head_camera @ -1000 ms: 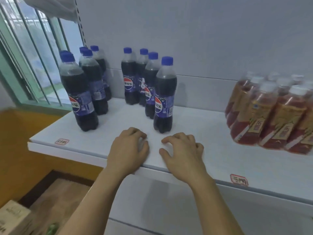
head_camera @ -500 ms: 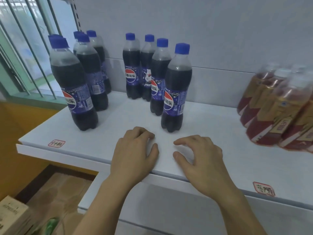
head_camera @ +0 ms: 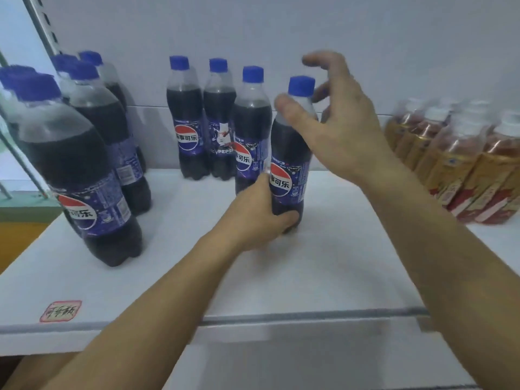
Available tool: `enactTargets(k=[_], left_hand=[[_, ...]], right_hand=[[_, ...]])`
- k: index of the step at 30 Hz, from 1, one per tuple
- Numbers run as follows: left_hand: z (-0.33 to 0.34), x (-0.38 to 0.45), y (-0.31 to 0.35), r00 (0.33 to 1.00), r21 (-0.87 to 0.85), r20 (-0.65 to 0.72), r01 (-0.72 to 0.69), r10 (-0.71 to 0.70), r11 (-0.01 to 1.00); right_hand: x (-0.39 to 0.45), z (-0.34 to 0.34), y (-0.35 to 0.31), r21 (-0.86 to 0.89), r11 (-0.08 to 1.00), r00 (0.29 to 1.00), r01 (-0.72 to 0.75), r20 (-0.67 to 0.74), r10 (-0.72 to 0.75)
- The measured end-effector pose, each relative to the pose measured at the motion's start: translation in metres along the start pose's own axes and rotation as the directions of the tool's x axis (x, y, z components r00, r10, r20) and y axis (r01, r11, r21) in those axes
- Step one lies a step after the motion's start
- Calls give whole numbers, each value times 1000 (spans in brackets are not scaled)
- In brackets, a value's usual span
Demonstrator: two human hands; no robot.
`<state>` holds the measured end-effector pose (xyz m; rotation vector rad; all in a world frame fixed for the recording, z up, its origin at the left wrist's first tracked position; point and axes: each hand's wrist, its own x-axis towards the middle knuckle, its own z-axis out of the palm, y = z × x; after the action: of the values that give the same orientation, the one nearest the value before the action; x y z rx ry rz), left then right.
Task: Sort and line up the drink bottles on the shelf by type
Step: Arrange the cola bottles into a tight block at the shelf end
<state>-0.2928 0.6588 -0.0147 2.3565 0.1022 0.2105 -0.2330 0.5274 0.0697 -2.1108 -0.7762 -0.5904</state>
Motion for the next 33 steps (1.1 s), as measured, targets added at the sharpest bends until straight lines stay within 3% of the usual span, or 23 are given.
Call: enactTargets(k=[2,7,10,13,18,23,30,33], left_hand=[[4,4,-8,1000,19,-11,-20,20,1000],[4,12,-2,987,-71,-155,-58,46,996],[6,11,15,981,-56,-178,-83,71,995],[19,16,27,995,80,-72,-67,73,995],[51,58,30,984,252,106,115,-145,961],[65,80,26,962,280,106,212,-250,936],[72,80,28,958,339,116,208,-261,917],[42,53,20,972,379,130,133,-195,916]], right_hand=[[27,1,-3,-194,978,996,79,63,-68],[84,-16,-1,-351,914,970,206,197,-143],[118,-19,6,-323,926,973,197,176,-146],[146,-16,20,-290,936,965,201,220,-139],[164,13,41,-281,929,944,243,287,-161],[171,35,57,-218,938,933,270,299,-199],[179,30,55,-282,896,874,342,445,-194],[170,15,41,-316,866,893,387,362,-268]])
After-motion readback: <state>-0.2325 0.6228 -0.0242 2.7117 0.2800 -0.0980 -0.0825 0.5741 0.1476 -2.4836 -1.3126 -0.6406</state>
